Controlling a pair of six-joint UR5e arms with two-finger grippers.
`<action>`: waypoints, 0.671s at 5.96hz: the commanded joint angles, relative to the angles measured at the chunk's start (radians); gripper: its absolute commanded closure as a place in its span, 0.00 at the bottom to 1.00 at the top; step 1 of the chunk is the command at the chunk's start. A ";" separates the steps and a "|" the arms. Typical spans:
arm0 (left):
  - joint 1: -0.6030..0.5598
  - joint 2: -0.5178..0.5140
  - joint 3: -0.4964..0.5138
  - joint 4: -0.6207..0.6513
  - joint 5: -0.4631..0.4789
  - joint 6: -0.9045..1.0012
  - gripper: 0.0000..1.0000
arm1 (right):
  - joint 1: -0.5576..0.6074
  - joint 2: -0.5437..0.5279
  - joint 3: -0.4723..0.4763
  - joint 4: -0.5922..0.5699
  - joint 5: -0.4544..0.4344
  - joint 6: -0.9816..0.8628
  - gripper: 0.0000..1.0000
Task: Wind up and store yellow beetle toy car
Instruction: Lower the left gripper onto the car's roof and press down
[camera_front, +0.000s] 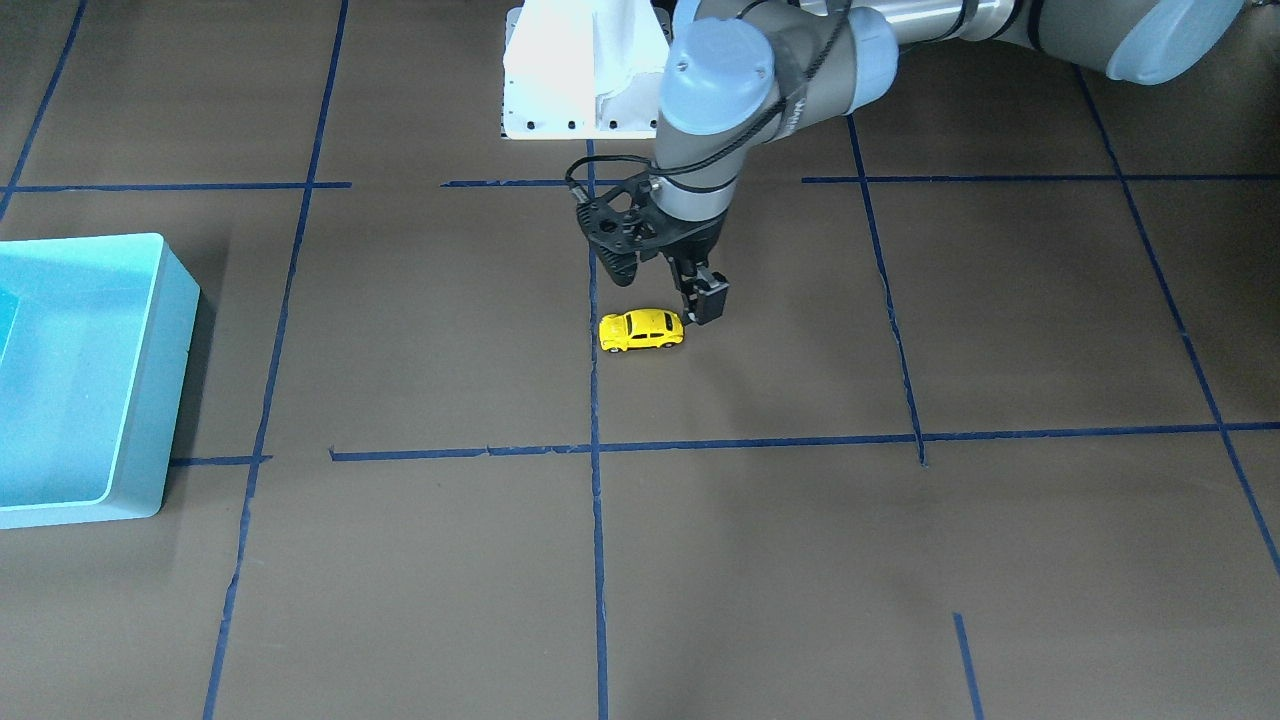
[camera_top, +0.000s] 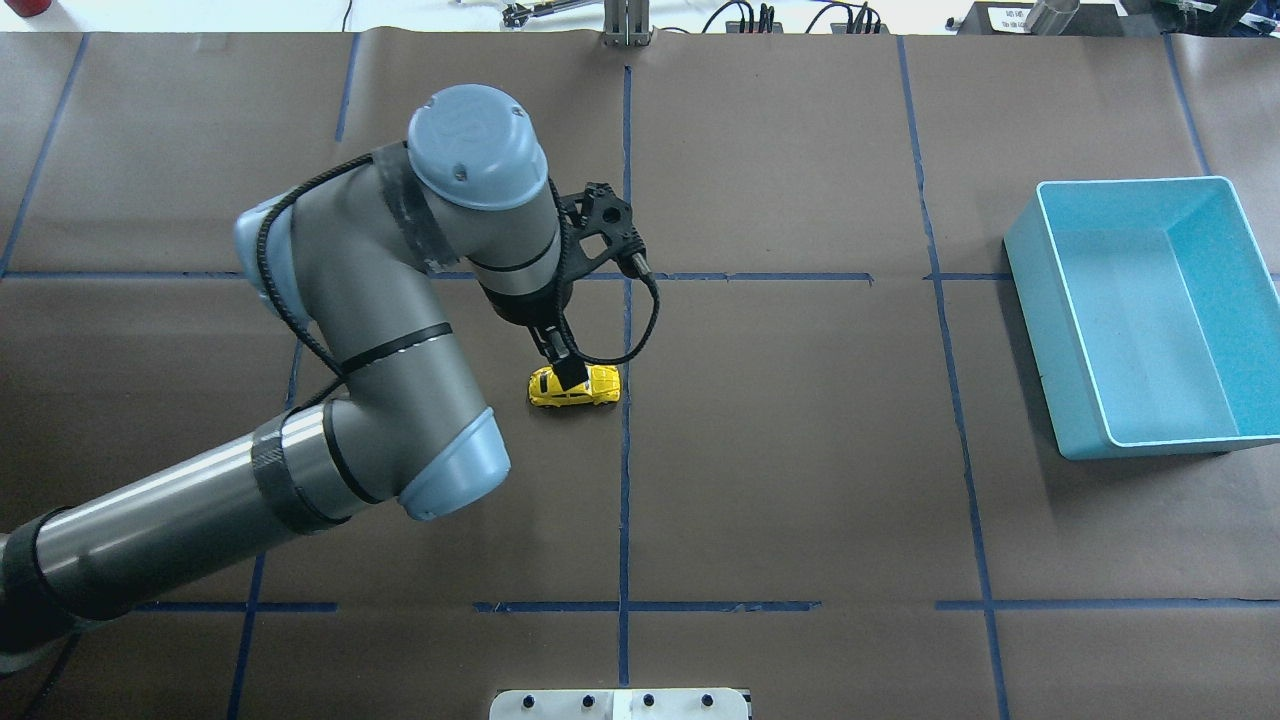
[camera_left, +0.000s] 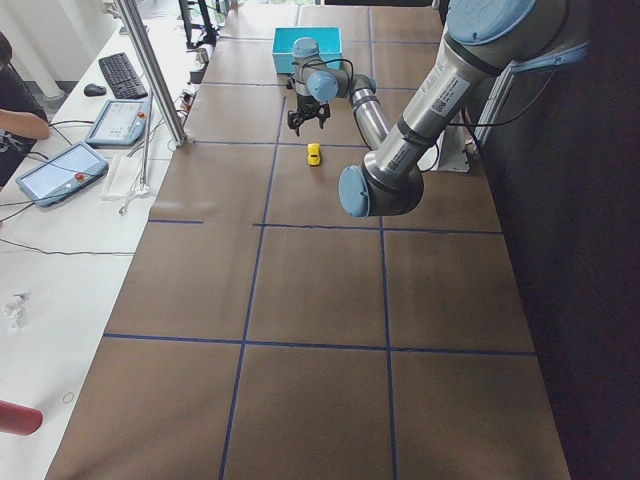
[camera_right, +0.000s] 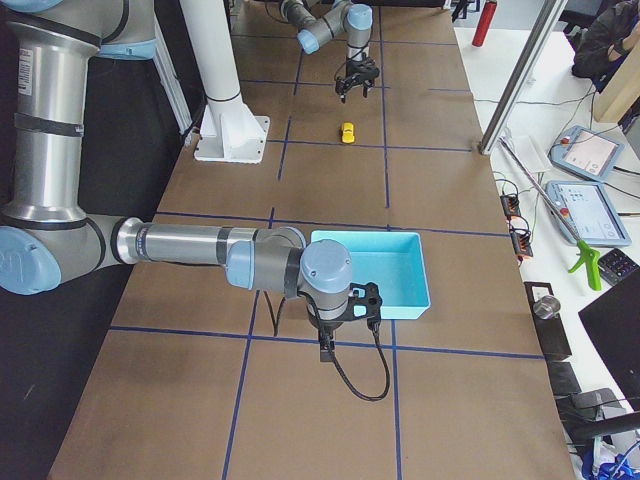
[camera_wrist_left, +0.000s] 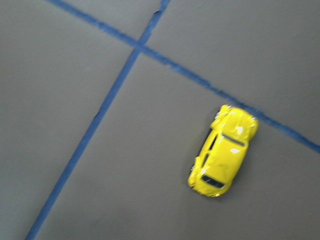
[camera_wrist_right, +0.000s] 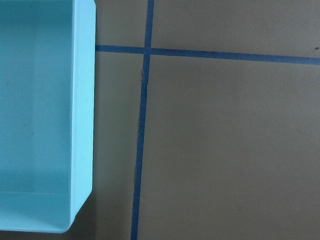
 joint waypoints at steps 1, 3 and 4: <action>0.052 -0.078 0.077 0.046 0.005 0.182 0.00 | 0.002 0.001 0.007 0.003 -0.005 -0.003 0.00; 0.063 -0.112 0.164 0.054 0.048 0.392 0.00 | 0.002 0.000 0.008 0.003 -0.005 -0.003 0.00; 0.081 -0.113 0.195 0.053 0.133 0.394 0.00 | 0.002 0.000 0.008 0.003 -0.004 -0.003 0.00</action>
